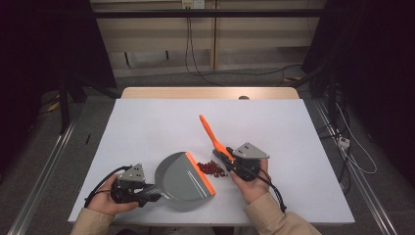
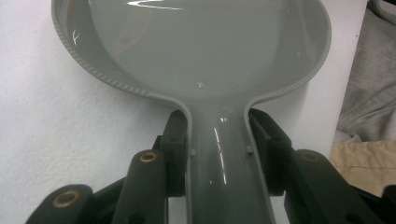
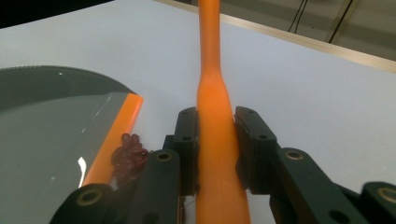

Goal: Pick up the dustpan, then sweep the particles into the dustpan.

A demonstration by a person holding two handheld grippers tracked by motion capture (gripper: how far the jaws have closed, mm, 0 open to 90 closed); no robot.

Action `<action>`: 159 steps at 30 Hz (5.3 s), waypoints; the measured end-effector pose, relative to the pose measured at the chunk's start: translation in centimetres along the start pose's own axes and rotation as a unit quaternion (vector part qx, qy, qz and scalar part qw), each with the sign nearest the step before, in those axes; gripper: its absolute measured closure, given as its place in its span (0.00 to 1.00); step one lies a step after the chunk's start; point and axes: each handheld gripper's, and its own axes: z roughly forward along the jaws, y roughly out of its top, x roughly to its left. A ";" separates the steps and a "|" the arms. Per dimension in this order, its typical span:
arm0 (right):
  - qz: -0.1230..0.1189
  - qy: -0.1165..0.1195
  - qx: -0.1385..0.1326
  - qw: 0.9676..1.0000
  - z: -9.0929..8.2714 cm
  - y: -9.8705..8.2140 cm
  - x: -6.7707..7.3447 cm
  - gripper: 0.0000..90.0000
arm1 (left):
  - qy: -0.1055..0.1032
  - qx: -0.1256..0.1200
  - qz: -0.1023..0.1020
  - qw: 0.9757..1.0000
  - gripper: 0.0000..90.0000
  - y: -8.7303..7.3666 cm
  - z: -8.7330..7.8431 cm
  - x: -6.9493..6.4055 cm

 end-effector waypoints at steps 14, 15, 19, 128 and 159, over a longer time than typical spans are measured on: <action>0.001 0.003 -0.003 1.000 0.1 -0.1 0.8 0.80 | -0.003 0.003 -0.001 1.000 0.69 0.1 0.1 -0.1; 0.004 0.005 -0.003 1.000 0.2 -0.1 0.8 0.80 | -0.004 0.003 -0.001 1.000 0.69 0.2 0.1 0.0; 0.005 0.007 -0.005 1.000 0.3 0.0 1.0 0.80 | -0.006 0.003 -0.001 1.000 0.69 0.2 0.2 -0.1; 0.030 0.026 0.031 0.999 1.3 3.1 1.5 0.79 | 0.006 0.013 -0.010 1.000 0.64 0.3 2.2 -0.3; 0.058 -0.010 0.016 0.998 -2.2 0.6 -4.2 0.79 | 0.141 -0.100 -0.083 0.981 0.71 -0.6 0.7 1.5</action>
